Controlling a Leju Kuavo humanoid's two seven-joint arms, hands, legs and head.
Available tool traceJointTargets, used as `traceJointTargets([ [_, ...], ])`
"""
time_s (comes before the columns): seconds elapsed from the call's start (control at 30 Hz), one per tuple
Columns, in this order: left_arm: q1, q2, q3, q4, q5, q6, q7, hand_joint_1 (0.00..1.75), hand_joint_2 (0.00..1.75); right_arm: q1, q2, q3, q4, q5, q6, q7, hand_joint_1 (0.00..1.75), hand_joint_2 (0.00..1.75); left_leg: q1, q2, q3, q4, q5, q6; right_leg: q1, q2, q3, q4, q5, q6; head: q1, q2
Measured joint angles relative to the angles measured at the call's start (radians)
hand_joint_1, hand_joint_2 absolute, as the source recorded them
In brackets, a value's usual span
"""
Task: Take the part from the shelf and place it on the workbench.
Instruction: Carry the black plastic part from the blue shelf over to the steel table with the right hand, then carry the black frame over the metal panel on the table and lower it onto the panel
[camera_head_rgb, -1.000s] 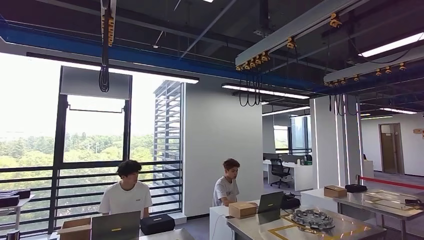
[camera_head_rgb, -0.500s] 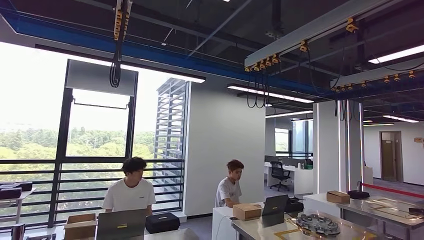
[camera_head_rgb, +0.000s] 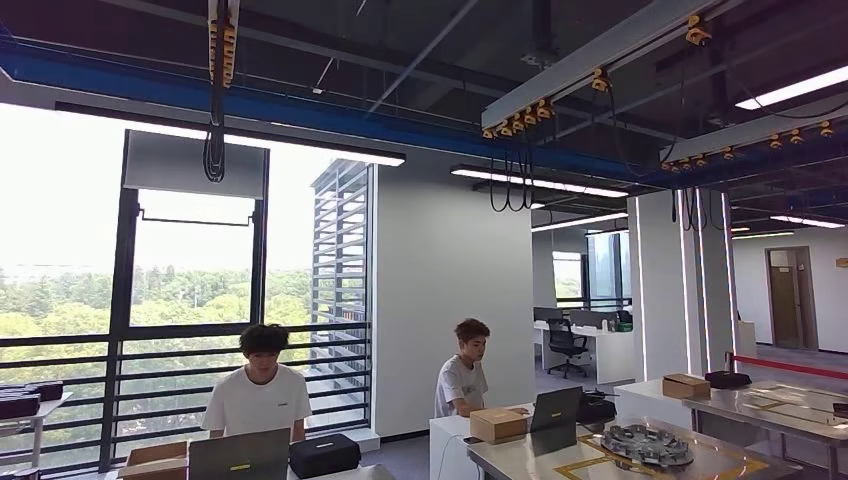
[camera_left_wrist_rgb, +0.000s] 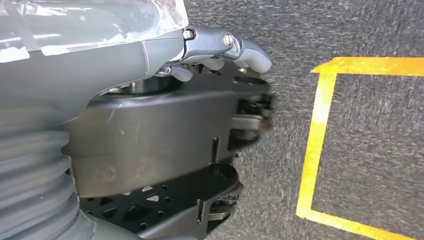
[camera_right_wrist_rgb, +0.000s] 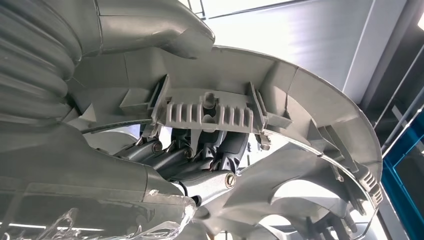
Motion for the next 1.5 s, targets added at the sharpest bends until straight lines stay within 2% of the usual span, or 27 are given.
traceJointTargets([
  [0.03,0.000,0.000,0.000,0.000,0.000,-0.001,0.000,0.00,1.75,0.002,0.000,0.000,0.000,0.000,0.000,0.000,1.75,1.75,0.002,0.000,0.003,-0.030,0.037,-0.001,-0.001,0.001,0.009,0.000,-0.007,0.002,0.001,0.000],
  [0.1,0.000,0.000,0.000,0.000,0.000,-0.001,0.000,0.00,1.75,0.005,0.000,0.000,0.000,0.000,0.000,0.000,1.75,1.75,0.002,0.001,0.044,-0.150,0.127,0.004,-0.001,0.001,0.032,0.000,-0.022,0.009,0.002,0.000],
  [0.13,0.000,0.000,0.000,0.000,0.000,-0.002,0.000,0.00,1.75,0.005,0.000,0.000,0.000,0.000,0.000,0.000,1.75,1.75,0.000,0.001,0.064,-0.202,0.153,0.010,0.000,0.002,0.040,0.000,-0.029,0.014,0.003,0.000],
  [0.17,0.000,0.000,0.000,0.001,0.000,-0.002,0.000,0.00,1.75,0.005,0.000,0.000,0.000,0.000,0.000,-0.001,1.75,1.75,-0.002,0.001,0.079,-0.233,0.160,0.017,0.001,0.002,0.042,0.000,-0.033,0.020,0.003,0.000],
  [0.27,0.001,-0.001,0.000,0.001,0.000,-0.001,0.000,0.00,1.75,0.006,0.000,-0.001,-0.002,0.000,0.000,-0.002,1.75,1.75,-0.004,0.000,0.090,-0.255,0.148,0.037,0.000,0.001,0.042,-0.003,-0.038,0.037,0.000,0.000],
  [0.33,0.001,-0.001,0.000,0.001,-0.001,-0.001,-0.001,0.00,1.75,0.006,0.000,-0.001,-0.002,0.000,0.000,-0.002,1.75,1.75,0.000,0.000,0.098,-0.264,0.147,0.048,-0.001,0.001,0.029,0.027,-0.058,0.045,-0.002,0.000],
  [0.37,0.001,-0.002,0.000,0.001,-0.001,-0.001,-0.001,0.00,1.75,0.007,-0.001,-0.001,-0.003,0.000,0.000,-0.002,1.75,1.75,0.002,0.000,0.102,-0.268,0.146,0.053,-0.001,0.001,0.006,0.073,-0.079,0.048,-0.004,0.000],
  [0.43,0.000,-0.002,0.000,0.001,0.000,-0.001,-0.001,0.00,1.75,0.009,-0.001,-0.002,-0.002,-0.001,0.000,-0.003,1.75,1.75,0.000,0.000,0.107,-0.269,0.140,0.061,-0.001,0.002,-0.073,0.207,-0.125,0.050,-0.008,0.000],
  [0.47,0.000,-0.002,0.000,0.001,0.000,0.000,-0.001,0.00,1.75,0.010,-0.001,-0.002,-0.002,-0.001,0.000,-0.004,1.75,1.75,-0.001,0.000,0.110,-0.269,0.136,0.063,-0.001,0.001,-0.111,0.261,-0.133,0.050,-0.009,0.000],
  [0.5,0.001,-0.002,0.000,0.001,0.000,0.000,-0.001,0.00,1.75,0.012,-0.001,-0.002,-0.002,-0.003,0.000,-0.004,1.75,1.75,-0.003,-0.001,0.116,-0.269,0.131,0.064,-0.001,0.002,-0.134,0.285,-0.123,0.050,-0.009,0.000],
  [0.53,0.001,-0.002,0.000,0.001,0.000,0.000,-0.001,0.00,1.75,0.013,-0.001,-0.003,-0.002,-0.004,0.000,-0.004,1.75,1.75,-0.004,-0.002,0.123,-0.269,0.126,0.063,-0.001,0.002,-0.139,0.268,-0.092,0.048,-0.010,0.000],
  [0.6,0.001,-0.003,0.000,0.001,0.000,-0.001,-0.001,0.00,1.75,0.014,-0.001,-0.003,-0.002,-0.006,0.000,-0.004,1.75,1.75,-0.004,-0.003,0.140,-0.269,0.112,0.058,0.000,0.002,-0.101,0.151,-0.002,0.040,-0.011,0.000],
  [0.63,0.000,-0.003,0.000,0.001,0.000,-0.001,-0.001,0.00,1.75,0.015,0.000,-0.003,-0.002,-0.006,0.001,-0.004,1.75,1.75,-0.007,-0.004,0.146,-0.267,0.105,0.053,0.002,0.002,-0.077,0.090,0.027,0.036,-0.010,0.000],
  [0.67,0.000,-0.003,0.000,0.001,0.000,-0.001,0.000,0.00,1.75,0.014,0.000,-0.003,-0.002,-0.006,0.001,-0.005,1.75,1.75,-0.008,-0.004,0.149,-0.267,0.099,0.047,0.004,0.001,-0.059,0.049,0.040,0.031,-0.009,0.000],
  [0.73,-0.001,-0.004,0.000,0.002,0.002,-0.002,0.000,0.00,1.75,0.014,0.000,-0.004,-0.002,-0.006,0.001,-0.006,1.75,1.75,-0.010,-0.003,0.152,-0.270,0.091,0.035,0.009,0.004,-0.045,0.022,0.030,0.022,-0.007,0.000],
  [0.83,-0.002,-0.002,-0.001,0.002,0.006,-0.004,0.000,0.00,1.75,0.015,0.000,-0.007,-0.003,-0.006,0.001,-0.008,1.75,1.75,-0.008,0.000,0.154,-0.254,0.072,0.018,0.002,0.006,-0.034,0.010,0.025,0.007,-0.007,0.000],
  [0.9,-0.002,-0.002,-0.001,0.002,0.007,-0.006,-0.002,0.00,1.75,0.015,0.001,-0.008,-0.003,-0.006,0.001,-0.010,1.75,1.75,-0.005,0.000,0.109,-0.155,0.024,0.009,0.000,0.004,-0.022,0.004,0.020,-0.002,-0.003,0.000],
  [0.97,-0.002,-0.002,-0.001,0.002,0.009,-0.007,-0.002,0.00,1.75,0.015,0.001,-0.008,-0.002,-0.006,0.001,-0.010,1.75,1.75,-0.002,0.001,0.033,-0.028,-0.016,0.003,0.000,0.002,-0.014,0.004,0.011,-0.005,0.000,0.000],
  [1.0,-0.002,-0.002,-0.001,0.002,0.009,-0.007,-0.003,0.00,1.75,0.015,0.001,-0.008,-0.002,-0.006,0.001,-0.010,1.75,1.75,-0.001,0.001,0.008,0.001,-0.011,0.002,0.000,0.002,-0.008,0.005,0.006,-0.005,0.000,0.000],
  [1.03,-0.002,-0.002,-0.001,0.002,0.009,-0.007,-0.003,0.00,1.75,0.015,0.001,-0.008,-0.002,-0.006,0.001,-0.010,1.75,1.75,-0.001,0.001,0.001,-0.007,0.016,0.003,0.001,0.003,-0.001,0.005,0.001,-0.005,0.001,0.000],
  [1.1,-0.002,-0.001,-0.001,0.002,0.009,-0.007,-0.003,0.00,1.75,0.016,0.001,-0.008,-0.002,-0.006,0.001,-0.010,1.75,1.75,-0.002,0.001,0.032,-0.117,0.107,0.012,0.001,0.004,0.018,0.005,-0.012,-0.001,0.003,0.000],
  [1.13,-0.002,-0.001,-0.001,0.003,0.009,-0.007,-0.003,0.00,1.75,0.015,0.001,-0.008,-0.002,-0.007,0.001,-0.011,1.75,1.75,-0.005,0.001,0.053,-0.175,0.141,0.018,0.002,0.005,0.026,0.005,-0.019,0.002,0.003,0.000],
  [1.17,-0.001,-0.001,-0.001,0.003,0.009,-0.007,-0.003,0.00,1.75,0.015,0.001,-0.009,-0.002,-0.007,0.001,-0.011,1.75,1.75,-0.007,0.001,0.071,-0.220,0.159,0.024,0.003,0.006,0.030,0.005,-0.024,0.007,0.003,0.000],
  [1.3,0.000,-0.001,-0.001,0.004,0.009,-0.006,-0.003,0.00,1.75,0.015,0.001,-0.011,-0.002,-0.007,0.000,-0.012,1.75,1.75,-0.011,0.000,0.092,-0.264,0.150,0.042,0.002,0.006,0.034,0.001,-0.033,0.029,0.003,0.000],
  [1.37,0.000,-0.002,-0.002,0.004,0.009,-0.006,-0.004,0.00,1.75,0.015,0.001,-0.012,-0.003,-0.007,0.000,-0.012,1.75,1.75,-0.005,0.000,0.107,-0.278,0.152,0.051,0.002,0.006,0.017,0.041,-0.055,0.039,0.002,0.000],
  [1.47,0.000,-0.002,-0.002,0.004,0.009,-0.007,-0.004,0.00,1.75,0.017,0.001,-0.013,-0.002,-0.007,-0.001,-0.012,1.75,1.75,-0.003,0.000,0.118,-0.283,0.145,0.060,-0.001,0.007,-0.092,0.227,-0.122,0.050,-0.004,0.000],
  [1.5,0.000,-0.002,-0.002,0.004,0.009,-0.007,-0.004,0.00,1.75,0.018,0.001,-0.013,-0.002,-0.007,-0.002,-0.012,1.75,1.75,-0.003,0.000,0.122,-0.283,0.140,0.061,-0.002,0.007,-0.125,0.271,-0.124,0.052,-0.005,0.000],
])
